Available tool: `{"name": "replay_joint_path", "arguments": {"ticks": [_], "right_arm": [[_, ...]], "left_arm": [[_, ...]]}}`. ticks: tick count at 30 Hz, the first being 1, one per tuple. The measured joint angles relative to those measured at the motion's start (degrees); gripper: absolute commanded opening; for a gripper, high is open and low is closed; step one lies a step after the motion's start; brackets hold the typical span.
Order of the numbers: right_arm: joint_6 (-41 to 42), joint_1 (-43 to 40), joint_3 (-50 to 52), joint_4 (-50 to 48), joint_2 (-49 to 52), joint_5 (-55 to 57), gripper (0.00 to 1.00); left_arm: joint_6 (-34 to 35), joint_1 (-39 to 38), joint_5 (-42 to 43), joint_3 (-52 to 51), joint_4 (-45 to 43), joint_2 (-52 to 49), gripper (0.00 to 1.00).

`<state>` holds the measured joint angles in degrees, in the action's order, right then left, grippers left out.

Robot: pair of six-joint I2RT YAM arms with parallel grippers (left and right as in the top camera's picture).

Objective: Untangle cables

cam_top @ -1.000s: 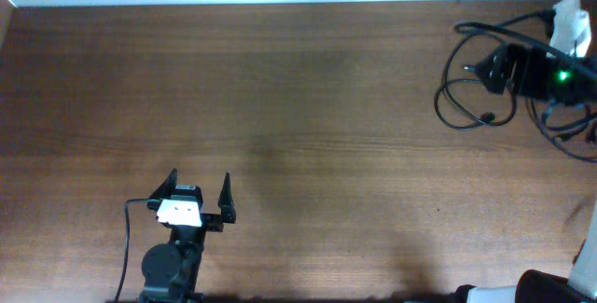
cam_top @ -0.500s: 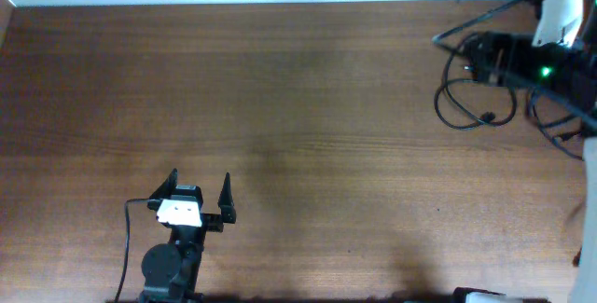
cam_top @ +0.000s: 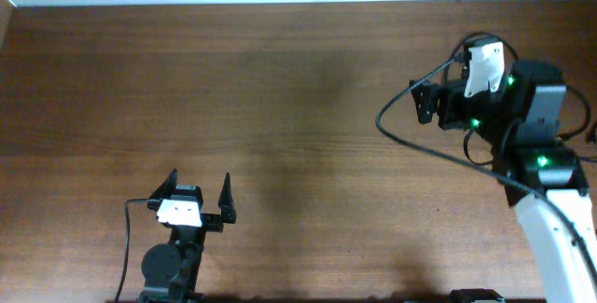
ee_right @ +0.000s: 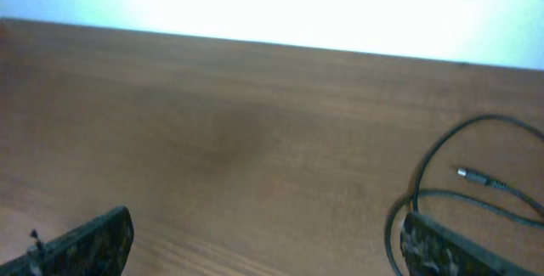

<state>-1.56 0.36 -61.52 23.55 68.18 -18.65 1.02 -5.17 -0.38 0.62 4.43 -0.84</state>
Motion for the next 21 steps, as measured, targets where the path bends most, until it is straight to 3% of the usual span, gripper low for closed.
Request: {"name": "replay_joint_path", "arguments": {"ticks": [6, 21], "right_arm": [[0.0, 0.0, 9.7, -14.1, -7.3, 0.2, 0.99], [0.1, 0.1, 46.3, -54.1, -30.1, 0.4, 0.99]], "left_arm": [[0.0, 0.0, 0.0, 0.0, 0.0, 0.0, 0.99], [0.0, 0.0, 0.2, 0.0, 0.0, 0.0, 0.99]]}}
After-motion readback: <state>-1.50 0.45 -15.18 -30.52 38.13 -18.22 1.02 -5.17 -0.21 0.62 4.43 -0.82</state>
